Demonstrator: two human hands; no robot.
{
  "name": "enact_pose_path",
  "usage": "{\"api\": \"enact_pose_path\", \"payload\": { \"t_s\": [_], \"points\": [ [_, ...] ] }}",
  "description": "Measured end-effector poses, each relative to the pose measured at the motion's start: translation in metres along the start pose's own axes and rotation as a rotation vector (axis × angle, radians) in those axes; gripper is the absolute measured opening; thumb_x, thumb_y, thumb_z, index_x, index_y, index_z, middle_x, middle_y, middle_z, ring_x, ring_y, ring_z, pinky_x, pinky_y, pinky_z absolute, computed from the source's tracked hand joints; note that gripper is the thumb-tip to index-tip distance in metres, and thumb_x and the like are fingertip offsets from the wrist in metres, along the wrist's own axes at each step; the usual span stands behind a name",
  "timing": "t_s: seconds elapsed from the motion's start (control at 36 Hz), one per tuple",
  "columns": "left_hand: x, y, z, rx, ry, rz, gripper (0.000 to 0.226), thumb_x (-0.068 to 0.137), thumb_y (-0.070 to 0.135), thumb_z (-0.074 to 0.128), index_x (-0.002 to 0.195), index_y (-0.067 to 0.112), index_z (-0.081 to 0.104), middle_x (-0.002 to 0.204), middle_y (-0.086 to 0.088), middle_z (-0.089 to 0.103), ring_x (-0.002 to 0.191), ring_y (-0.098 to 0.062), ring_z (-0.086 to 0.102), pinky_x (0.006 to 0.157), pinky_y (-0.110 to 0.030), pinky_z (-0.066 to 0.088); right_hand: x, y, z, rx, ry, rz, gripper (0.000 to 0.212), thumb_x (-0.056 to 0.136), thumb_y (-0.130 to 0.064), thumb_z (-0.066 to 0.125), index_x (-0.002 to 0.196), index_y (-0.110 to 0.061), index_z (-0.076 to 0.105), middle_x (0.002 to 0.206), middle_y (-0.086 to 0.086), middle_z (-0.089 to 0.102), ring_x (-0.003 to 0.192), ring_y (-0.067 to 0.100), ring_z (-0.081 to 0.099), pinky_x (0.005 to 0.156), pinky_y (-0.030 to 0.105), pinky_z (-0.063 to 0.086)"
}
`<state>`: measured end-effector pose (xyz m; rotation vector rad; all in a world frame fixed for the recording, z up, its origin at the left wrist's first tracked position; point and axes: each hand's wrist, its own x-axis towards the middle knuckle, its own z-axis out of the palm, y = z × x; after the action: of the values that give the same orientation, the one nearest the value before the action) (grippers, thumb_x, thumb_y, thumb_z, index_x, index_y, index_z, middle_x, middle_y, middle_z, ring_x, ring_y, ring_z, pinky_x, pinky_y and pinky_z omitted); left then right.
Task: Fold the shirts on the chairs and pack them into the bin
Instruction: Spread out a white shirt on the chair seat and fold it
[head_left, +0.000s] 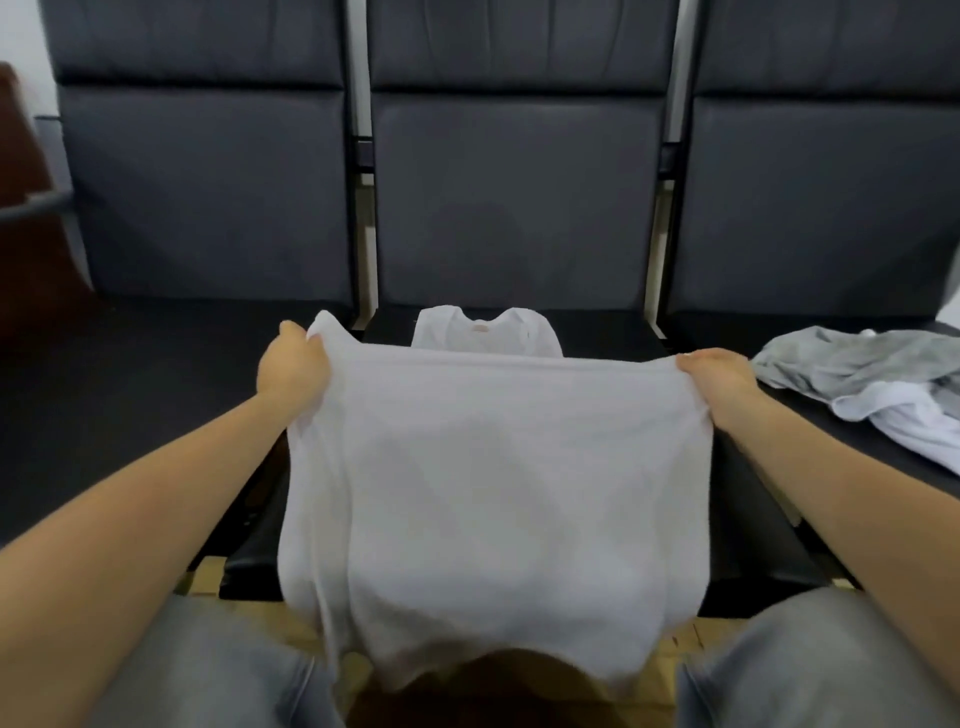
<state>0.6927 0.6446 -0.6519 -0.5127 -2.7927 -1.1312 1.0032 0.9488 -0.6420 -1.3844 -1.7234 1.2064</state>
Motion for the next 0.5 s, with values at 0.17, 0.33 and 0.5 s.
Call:
{"api": "enact_pose_path", "payload": {
  "t_s": [0.17,0.33,0.5],
  "points": [
    [0.022,0.022,0.034,0.13,0.032,0.078,0.021,0.102,0.021,0.039,0.111,0.003,0.045,0.088,-0.014,0.056,0.071,-0.026,0.053,0.058,-0.038,0.04,0.035,-0.027,0.02,0.021,0.116,-0.142,0.006,0.095,-0.016,0.054,0.097,-0.013,0.059,0.096,0.006,0.056,0.092,0.022,0.051,0.078,0.031,0.039],
    [0.037,0.016,0.062,0.257,0.021,0.115,0.022,0.101,0.019,0.039,0.112,0.0,0.045,0.091,-0.015,0.059,0.076,-0.03,0.055,0.059,-0.038,0.038,0.06,-0.021,0.045,-0.123,0.109,-0.102,0.021,0.097,-0.018,0.052,0.112,-0.007,0.06,0.104,0.01,0.061,0.092,0.025,0.052,0.077,0.031,0.039],
    [0.029,0.01,0.068,0.177,-0.114,0.136,0.037,0.099,0.035,0.046,0.115,0.002,0.047,0.109,-0.017,0.06,0.096,-0.033,0.057,0.069,-0.038,0.043,0.039,-0.003,0.056,-0.365,-0.119,-0.12,0.055,0.092,-0.028,0.062,0.141,-0.012,0.041,0.127,0.012,0.055,0.096,0.027,0.06,0.078,0.036,0.051]
  ]
}}
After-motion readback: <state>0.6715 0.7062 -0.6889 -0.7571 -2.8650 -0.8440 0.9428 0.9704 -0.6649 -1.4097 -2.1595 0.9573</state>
